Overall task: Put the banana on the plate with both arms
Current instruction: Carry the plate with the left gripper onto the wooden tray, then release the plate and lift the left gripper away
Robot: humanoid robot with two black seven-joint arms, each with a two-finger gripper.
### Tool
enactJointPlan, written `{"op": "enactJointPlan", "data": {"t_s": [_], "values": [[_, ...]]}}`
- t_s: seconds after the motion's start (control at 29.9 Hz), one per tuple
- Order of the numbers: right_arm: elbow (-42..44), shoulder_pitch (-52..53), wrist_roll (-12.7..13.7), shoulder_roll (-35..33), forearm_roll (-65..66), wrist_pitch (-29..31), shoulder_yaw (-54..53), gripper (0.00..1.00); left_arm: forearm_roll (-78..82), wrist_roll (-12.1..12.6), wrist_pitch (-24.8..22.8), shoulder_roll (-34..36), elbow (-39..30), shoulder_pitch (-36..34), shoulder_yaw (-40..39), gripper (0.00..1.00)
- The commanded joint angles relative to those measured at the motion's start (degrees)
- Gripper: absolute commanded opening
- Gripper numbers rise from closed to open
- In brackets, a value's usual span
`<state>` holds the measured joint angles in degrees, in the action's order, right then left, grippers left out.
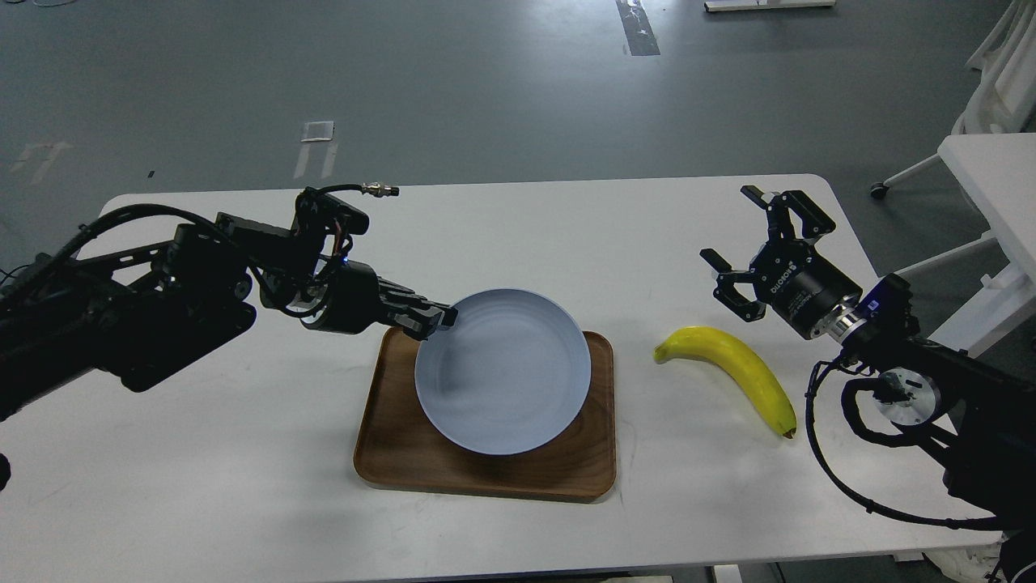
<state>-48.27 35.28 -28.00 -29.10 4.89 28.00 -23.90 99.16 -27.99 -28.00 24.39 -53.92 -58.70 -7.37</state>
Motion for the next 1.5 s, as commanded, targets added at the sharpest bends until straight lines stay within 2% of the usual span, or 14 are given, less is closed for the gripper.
{"op": "enactJointPlan", "data": {"t_s": [0.0,0.47,0.5,0.57,0.6,0.64,0.67,0.7,0.87,1.04,1.17,1.24,1.34,1.47], "values": [[0.02,-0.03,0.0,-0.08,0.03,0.0,0.0,0.99,-0.02,-0.01,0.0,-2.76,3.9,0.17,2.09,0.0],[0.11,-0.03,0.0,0.09,0.03,0.0,0.0,0.99,-0.28,-0.01,0.0,-3.29,6.55,1.05,3.77,0.0],[0.11,-0.03,0.0,0.09,0.03,0.0,0.0,0.99,-0.37,-0.01,0.0,-3.29,6.63,1.14,3.77,0.13],[0.11,-0.03,0.0,0.09,-0.06,0.0,0.0,0.99,-0.64,-0.01,0.0,-3.21,6.64,1.05,3.68,0.26],[0.11,-0.03,0.0,0.01,0.03,0.0,0.0,0.99,-0.72,-0.01,0.0,-3.29,6.64,0.96,3.68,0.42],[0.11,-0.03,0.0,0.01,0.03,0.0,0.0,0.99,-0.72,-0.01,0.0,-3.21,6.64,0.87,3.68,0.53],[0.11,-0.03,0.0,0.01,-0.06,0.0,0.0,0.99,-0.81,-0.01,0.0,-3.29,6.64,0.61,3.68,0.83],[0.11,-0.03,0.0,0.01,0.03,0.0,0.0,0.99,-1.16,-0.01,0.0,-3.29,6.55,0.44,3.6,0.99],[0.11,-0.03,0.0,-0.08,0.03,0.0,0.0,0.99,-10.26,-0.01,0.0,-2.33,6.2,-0.27,2.63,0.99],[0.11,-0.03,0.0,-0.08,-0.06,0.0,0.0,0.99,-36.45,-0.01,0.0,1.36,6.46,-2.12,2.36,0.99],[0.11,-0.12,0.0,-0.08,-0.06,0.0,0.0,0.99,-67.62,-0.01,0.0,5.83,5.94,-2.2,2.01,1.0],[0.11,-0.21,0.0,-0.08,-0.06,0.0,0.0,0.99,-74.52,-0.01,0.0,8.21,5.84,-2.12,1.75,0.99],[0.02,-0.3,0.0,-0.17,-0.06,0.0,0.0,0.99,-85.86,-0.01,0.0,11.55,6.55,-0.8,-0.79,0.99],[0.02,-0.39,0.0,-0.08,0.03,0.0,0.0,0.99,-89.76,-0.01,0.0,13.4,7.25,5.27,-5.02,0.99]]}}
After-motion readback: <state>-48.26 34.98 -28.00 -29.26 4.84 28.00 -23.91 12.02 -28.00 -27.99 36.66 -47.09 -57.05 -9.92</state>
